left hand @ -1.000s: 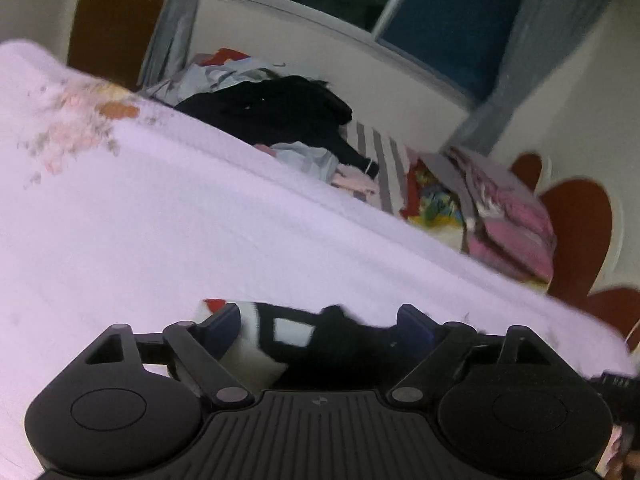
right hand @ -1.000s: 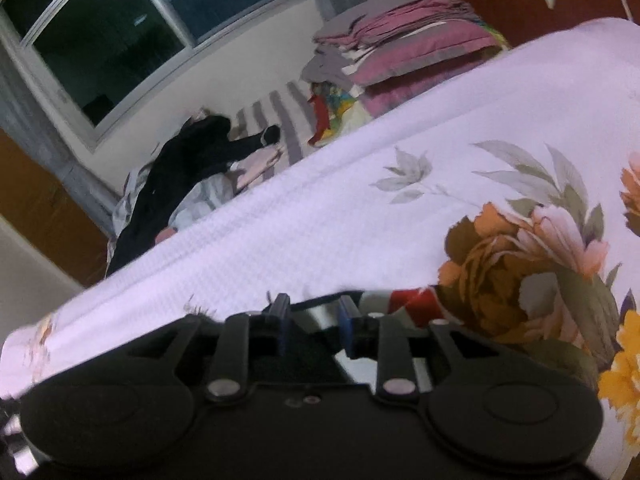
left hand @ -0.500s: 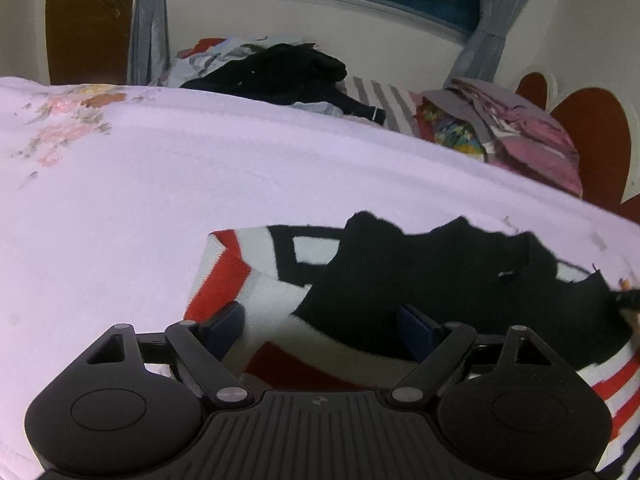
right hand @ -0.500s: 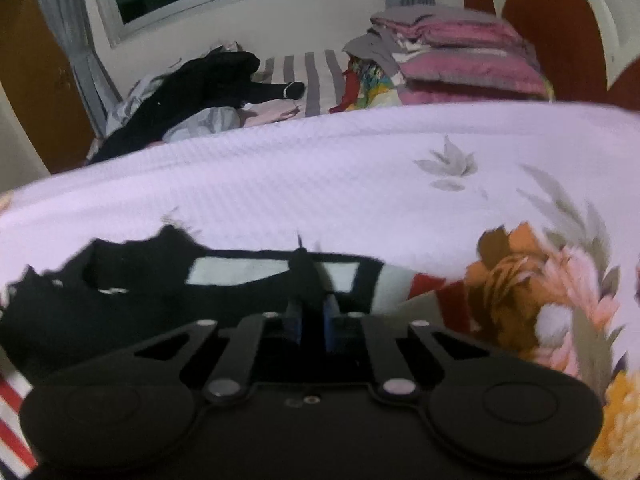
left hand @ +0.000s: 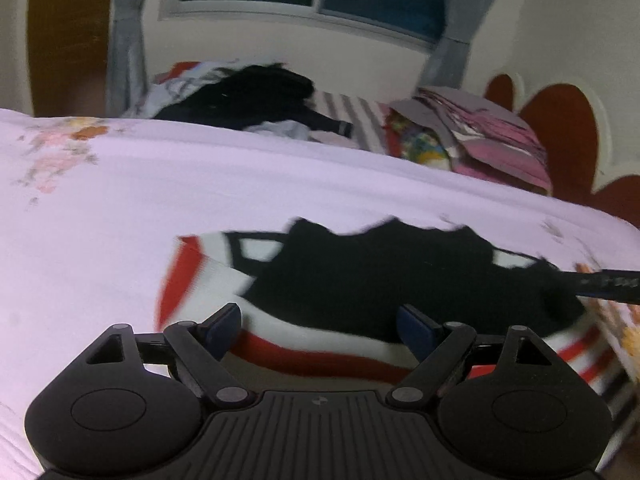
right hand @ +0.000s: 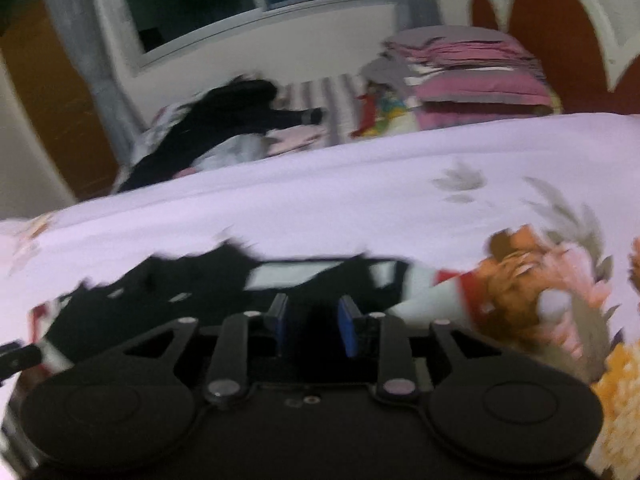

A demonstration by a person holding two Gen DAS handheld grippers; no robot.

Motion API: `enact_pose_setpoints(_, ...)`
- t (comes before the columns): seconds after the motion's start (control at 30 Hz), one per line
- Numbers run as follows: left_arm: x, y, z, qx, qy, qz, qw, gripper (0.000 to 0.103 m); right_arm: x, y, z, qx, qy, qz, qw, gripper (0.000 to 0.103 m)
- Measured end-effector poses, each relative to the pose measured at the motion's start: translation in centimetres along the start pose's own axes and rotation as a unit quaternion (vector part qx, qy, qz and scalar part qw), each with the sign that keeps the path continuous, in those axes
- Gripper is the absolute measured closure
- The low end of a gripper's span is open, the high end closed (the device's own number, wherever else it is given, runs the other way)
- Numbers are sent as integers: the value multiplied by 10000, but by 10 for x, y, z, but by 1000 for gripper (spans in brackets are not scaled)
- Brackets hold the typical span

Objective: Fold small clothes

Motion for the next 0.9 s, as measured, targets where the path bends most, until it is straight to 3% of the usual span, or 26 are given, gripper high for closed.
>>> enact_pose_setpoints(0.17,38,-12,-1,-116,-161,-284,9994,19,-46,-24,-8,-237,273,339,9988,76)
enact_pose_setpoints(0.3,47,-22,-14,-292,-58,-326,9990,19,-59,-38,-17,-385,161,479,9980,72)
enact_pose_setpoints(0.43,34,-33,-22,-362,262,-375,9983,19,-41,-44,-17,-384,-21,462,9982,64)
enact_pose_setpoints(0.5,27,-36,-22,-351,299,-405,9981,19,-23,-46,-14,-348,-282,426,9981,66)
enact_pose_setpoints(0.67,16,-40,-15,-356,488,-376,9975,19,15,-51,-4,-319,-482,214,9981,71)
enact_pose_setpoints(0.77,15,-42,-9,-369,615,-340,9968,19,18,-56,2,-337,-581,237,9975,70)
enact_pose_setpoints(0.9,16,-45,1,-373,646,-274,9968,19,-3,-65,18,-284,-324,282,9987,65)
Point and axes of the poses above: each gripper's, at about its wrist camera, not at the fingertips, and z roughly against the way its jaws point, x to its right, y to its top, the point moved 10 cm from there along -z, roughly the way its jaws point, and after that the axes turned 14 degrees about -x, right-handed, at the moved point
